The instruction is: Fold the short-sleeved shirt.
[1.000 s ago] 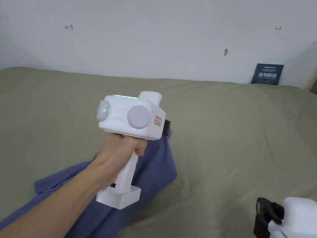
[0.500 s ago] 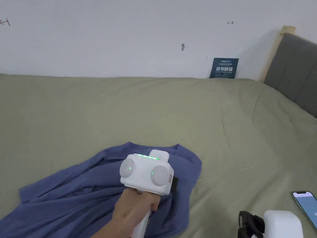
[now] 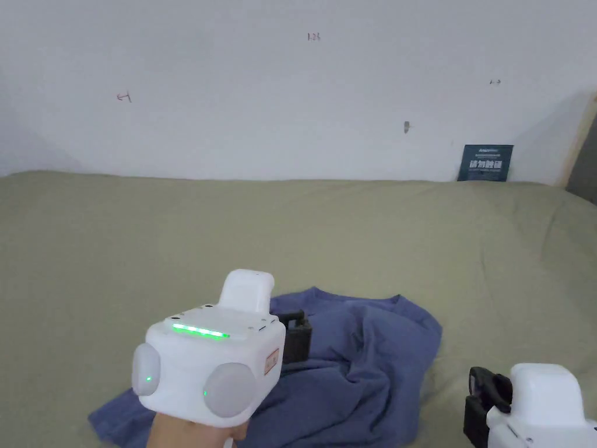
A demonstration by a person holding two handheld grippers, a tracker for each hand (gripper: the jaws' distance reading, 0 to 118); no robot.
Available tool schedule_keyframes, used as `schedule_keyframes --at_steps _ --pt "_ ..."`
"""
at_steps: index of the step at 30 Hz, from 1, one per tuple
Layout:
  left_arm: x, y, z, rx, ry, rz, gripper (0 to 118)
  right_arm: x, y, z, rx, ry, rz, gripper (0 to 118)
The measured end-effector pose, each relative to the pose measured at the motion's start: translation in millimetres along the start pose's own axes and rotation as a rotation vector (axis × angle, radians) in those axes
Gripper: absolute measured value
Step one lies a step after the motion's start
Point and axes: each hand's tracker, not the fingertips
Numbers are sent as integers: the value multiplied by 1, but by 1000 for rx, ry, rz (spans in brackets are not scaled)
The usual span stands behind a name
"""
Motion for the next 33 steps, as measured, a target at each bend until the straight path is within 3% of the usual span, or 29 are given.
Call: schedule_keyframes --at_steps 2,3,4,9,11,19,25,31,32,33 --pt "-18 -5 47 46 66 0 25 -10 4 7 25 10 21 2" --pt "-27 -9 67 77 100 -1 9 -15 5 11 43 22 34 2" --pt "-35 -15 88 117 143 5 2 -20 6 16 61 20 44 2" --pt "-70 -40 146 157 315 10 3 -39 6 41 113 22 72 2" --pt "-85 -52 161 169 296 71 3 -45 6 51 129 31 60 2" --pt "-112 -73 176 174 380 96 3 -57 9 60 140 28 87 2" --pt "-137 -78 150 76 345 150 3 -60 8 48 120 41 79 2" --pt "-173 -91 80 -112 317 169 4 -61 -3 26 77 46 72 2" --pt "-181 -93 64 -142 304 189 8 -61 -6 20 64 50 67 2" --pt "-187 -95 49 -176 296 198 24 -62 -8 14 46 52 61 2"
